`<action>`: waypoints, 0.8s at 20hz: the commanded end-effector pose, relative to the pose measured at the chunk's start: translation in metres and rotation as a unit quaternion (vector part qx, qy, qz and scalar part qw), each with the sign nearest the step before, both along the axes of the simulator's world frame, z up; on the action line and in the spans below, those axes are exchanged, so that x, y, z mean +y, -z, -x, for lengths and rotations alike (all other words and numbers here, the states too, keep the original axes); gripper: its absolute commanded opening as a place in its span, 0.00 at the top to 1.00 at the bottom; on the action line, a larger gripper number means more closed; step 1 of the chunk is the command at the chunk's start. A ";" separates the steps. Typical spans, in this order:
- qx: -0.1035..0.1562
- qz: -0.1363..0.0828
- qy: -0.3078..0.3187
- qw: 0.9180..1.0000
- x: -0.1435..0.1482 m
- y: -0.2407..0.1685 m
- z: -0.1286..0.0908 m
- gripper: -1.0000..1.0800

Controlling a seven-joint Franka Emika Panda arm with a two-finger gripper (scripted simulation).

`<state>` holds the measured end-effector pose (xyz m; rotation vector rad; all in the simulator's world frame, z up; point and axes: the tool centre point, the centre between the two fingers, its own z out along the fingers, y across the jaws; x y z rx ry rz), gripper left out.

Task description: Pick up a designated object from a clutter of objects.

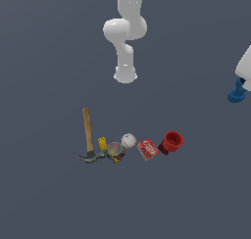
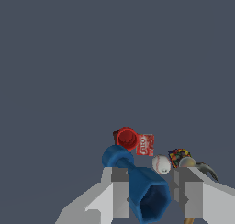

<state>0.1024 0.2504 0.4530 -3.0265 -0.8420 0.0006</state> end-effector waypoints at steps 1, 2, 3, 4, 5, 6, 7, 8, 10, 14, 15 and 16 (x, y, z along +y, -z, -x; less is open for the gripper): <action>0.000 0.000 0.000 1.000 -0.002 -0.004 -0.003 1.00; 0.000 0.000 0.000 1.000 -0.003 -0.006 -0.004 1.00; 0.000 0.000 0.000 1.000 -0.004 -0.008 -0.006 1.00; 0.000 0.000 0.000 1.000 -0.005 -0.010 -0.007 1.00; 0.000 0.000 0.000 1.000 -0.006 -0.012 -0.008 1.00; 0.000 0.000 0.000 1.000 -0.006 -0.013 -0.009 1.00; 0.000 0.000 0.000 1.000 -0.007 -0.014 -0.010 1.00; 0.000 0.000 0.000 1.000 -0.007 -0.015 -0.011 1.00; 0.000 0.000 0.000 1.000 -0.008 -0.017 -0.013 1.00; 0.000 0.000 0.000 1.000 -0.009 -0.019 -0.014 1.00; 0.000 0.000 0.000 1.000 -0.009 -0.019 -0.015 1.00; 0.000 0.000 0.000 1.000 -0.009 -0.019 -0.015 1.00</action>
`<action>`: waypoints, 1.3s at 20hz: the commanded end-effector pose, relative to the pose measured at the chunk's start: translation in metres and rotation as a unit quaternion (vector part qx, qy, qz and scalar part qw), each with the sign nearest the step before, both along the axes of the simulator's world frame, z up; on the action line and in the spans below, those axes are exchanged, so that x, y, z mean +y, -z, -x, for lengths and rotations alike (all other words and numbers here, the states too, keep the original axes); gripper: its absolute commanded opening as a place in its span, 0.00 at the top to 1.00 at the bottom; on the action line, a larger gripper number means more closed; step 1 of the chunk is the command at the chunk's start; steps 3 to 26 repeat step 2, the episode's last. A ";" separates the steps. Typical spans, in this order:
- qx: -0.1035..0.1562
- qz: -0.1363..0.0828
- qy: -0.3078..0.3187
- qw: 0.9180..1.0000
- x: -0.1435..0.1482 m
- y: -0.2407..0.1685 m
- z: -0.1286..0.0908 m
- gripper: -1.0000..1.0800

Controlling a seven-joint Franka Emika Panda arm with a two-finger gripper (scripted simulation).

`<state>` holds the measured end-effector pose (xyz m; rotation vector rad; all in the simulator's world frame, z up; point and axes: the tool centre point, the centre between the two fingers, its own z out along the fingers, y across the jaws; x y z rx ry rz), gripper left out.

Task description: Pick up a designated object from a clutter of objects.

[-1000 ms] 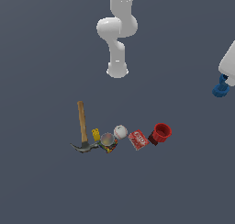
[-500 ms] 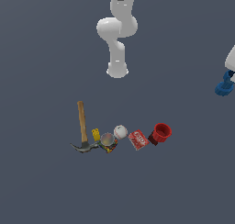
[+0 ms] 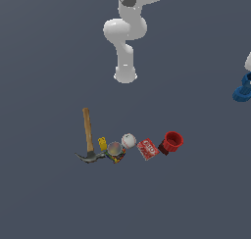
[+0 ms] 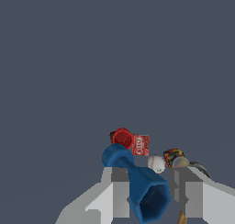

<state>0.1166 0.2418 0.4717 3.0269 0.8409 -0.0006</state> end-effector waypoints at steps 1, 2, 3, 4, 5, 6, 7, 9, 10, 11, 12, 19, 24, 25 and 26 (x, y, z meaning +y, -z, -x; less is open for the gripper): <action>0.000 0.000 0.000 1.000 0.000 -0.001 -0.001 1.00; 0.000 0.000 0.000 1.000 0.000 -0.001 -0.001 1.00; 0.000 0.000 0.000 1.000 0.000 -0.001 -0.001 1.00; 0.000 0.000 0.000 1.000 0.000 -0.001 -0.001 1.00; 0.000 0.000 0.000 1.000 0.000 -0.001 -0.001 1.00; 0.000 0.000 0.000 1.000 0.000 -0.001 -0.001 1.00; 0.000 0.000 0.000 1.000 0.000 -0.001 -0.001 1.00; 0.000 0.000 0.000 1.000 0.000 -0.001 -0.001 1.00; 0.000 0.000 0.000 1.000 0.000 -0.001 -0.001 1.00; 0.000 0.000 0.000 1.000 0.000 -0.001 -0.001 1.00; 0.000 0.000 0.000 1.000 0.000 -0.001 -0.001 1.00; 0.000 0.000 0.000 1.000 0.000 -0.001 -0.001 1.00; 0.000 0.000 0.000 1.000 0.000 -0.001 -0.001 1.00; 0.000 0.000 0.000 1.000 0.000 -0.001 -0.001 1.00; 0.000 0.000 0.000 1.000 0.000 -0.001 -0.001 1.00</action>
